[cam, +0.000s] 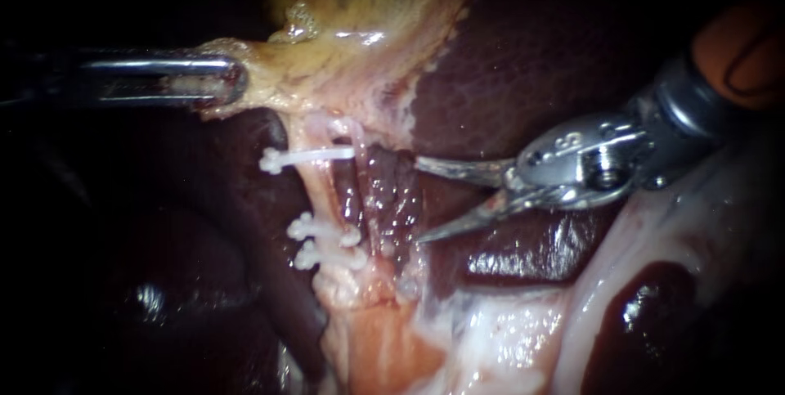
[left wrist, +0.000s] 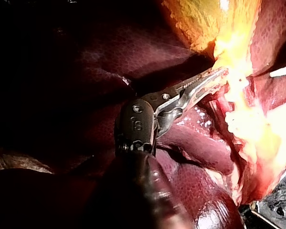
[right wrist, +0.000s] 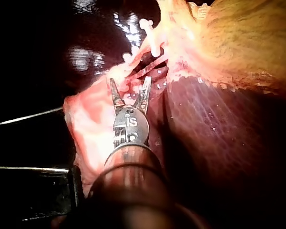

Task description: Go to the cutting position left tube

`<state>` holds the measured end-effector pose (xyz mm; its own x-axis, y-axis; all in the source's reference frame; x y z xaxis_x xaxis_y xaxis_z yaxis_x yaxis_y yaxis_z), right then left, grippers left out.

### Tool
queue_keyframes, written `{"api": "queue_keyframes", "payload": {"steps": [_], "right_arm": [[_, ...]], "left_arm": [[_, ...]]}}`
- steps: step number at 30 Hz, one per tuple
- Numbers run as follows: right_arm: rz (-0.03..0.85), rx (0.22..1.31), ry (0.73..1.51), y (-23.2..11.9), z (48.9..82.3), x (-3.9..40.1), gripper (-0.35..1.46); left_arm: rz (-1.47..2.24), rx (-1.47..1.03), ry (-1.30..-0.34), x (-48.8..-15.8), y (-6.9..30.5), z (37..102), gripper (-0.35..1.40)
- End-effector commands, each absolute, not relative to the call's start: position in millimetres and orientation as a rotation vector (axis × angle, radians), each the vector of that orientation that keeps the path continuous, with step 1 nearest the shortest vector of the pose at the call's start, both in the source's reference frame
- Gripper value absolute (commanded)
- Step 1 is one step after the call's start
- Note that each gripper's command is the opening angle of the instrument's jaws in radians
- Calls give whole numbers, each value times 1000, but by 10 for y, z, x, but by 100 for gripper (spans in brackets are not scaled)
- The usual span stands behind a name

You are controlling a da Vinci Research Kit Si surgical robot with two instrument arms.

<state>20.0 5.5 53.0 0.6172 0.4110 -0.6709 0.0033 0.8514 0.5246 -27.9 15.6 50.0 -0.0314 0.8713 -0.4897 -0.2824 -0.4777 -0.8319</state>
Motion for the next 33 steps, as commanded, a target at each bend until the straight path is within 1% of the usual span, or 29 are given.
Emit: {"api": "queue_keyframes", "payload": {"steps": [1,9,14,22,29,33], "right_arm": [[247,526,887,53,534,207,143],[261,586,890,40,562,239,143],[265,627,884,36,586,243,140],[293,629,878,43,608,249,141],[339,693,928,50,615,270,141],[349,730,953,51,619,286,141]], "left_arm": [[1657,-1356,-673,-279,156,500,-35],[1657,-1356,-673,-280,156,501,-35],[1657,-1356,-672,-281,156,501,-35],[1657,-1356,-671,-282,155,501,-35],[1657,-1356,-671,-282,155,501,-35],[1657,-1356,-670,-282,155,501,-35]]}}
